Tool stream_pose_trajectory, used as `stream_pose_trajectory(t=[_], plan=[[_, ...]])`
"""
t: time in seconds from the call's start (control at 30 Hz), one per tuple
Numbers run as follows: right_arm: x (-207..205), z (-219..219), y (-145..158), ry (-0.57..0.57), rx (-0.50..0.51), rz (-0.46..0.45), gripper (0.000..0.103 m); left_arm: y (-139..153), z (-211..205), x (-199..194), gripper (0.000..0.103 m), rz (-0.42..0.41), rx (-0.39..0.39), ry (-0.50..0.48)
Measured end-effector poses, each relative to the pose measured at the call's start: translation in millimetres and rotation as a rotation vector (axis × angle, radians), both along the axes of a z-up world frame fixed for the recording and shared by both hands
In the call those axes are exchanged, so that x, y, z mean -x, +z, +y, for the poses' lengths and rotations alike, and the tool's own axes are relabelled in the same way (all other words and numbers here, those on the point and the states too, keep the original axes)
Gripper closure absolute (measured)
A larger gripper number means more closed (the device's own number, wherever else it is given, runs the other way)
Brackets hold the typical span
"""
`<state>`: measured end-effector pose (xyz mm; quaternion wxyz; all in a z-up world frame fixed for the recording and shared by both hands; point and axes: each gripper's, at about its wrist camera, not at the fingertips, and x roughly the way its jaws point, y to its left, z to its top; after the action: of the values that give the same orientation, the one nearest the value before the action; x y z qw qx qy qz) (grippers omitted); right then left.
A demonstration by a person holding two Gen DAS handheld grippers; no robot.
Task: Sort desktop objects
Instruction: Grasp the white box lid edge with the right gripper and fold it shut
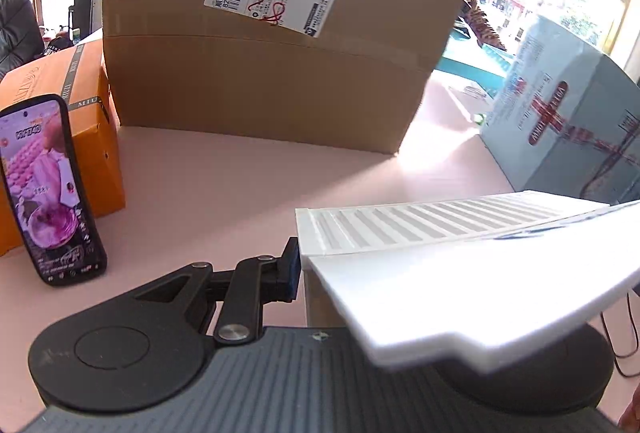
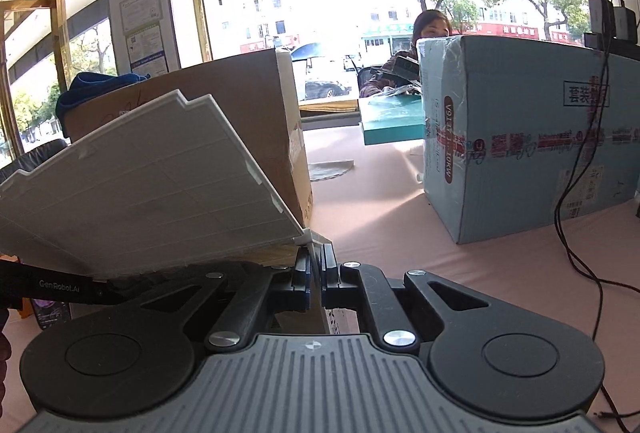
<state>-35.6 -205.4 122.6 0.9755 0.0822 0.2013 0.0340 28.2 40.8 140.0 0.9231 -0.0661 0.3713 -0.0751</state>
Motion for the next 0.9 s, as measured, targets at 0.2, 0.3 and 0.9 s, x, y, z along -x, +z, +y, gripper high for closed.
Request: stream_pose_trajectory(t=[0.2, 0.3, 0.9], plan=[[50.1, -5.2, -1.6, -0.016, -0.019, 0.022, 0.098, 0.6, -0.8, 41.2, 0.082, 0.023, -0.008, -0.045], [71.3, -3.9, -4.9, -0.017, -0.020, 0.030, 0.098, -2.8, 0.8, 60.3, 0.082, 0.031, -0.013, -0.057], [70.3, -30.5, -40.7, -0.034, -0.147, 0.075, 0.098, -24.9, -10.8, 52.3, 0.082, 0.021, -0.017, -0.089]])
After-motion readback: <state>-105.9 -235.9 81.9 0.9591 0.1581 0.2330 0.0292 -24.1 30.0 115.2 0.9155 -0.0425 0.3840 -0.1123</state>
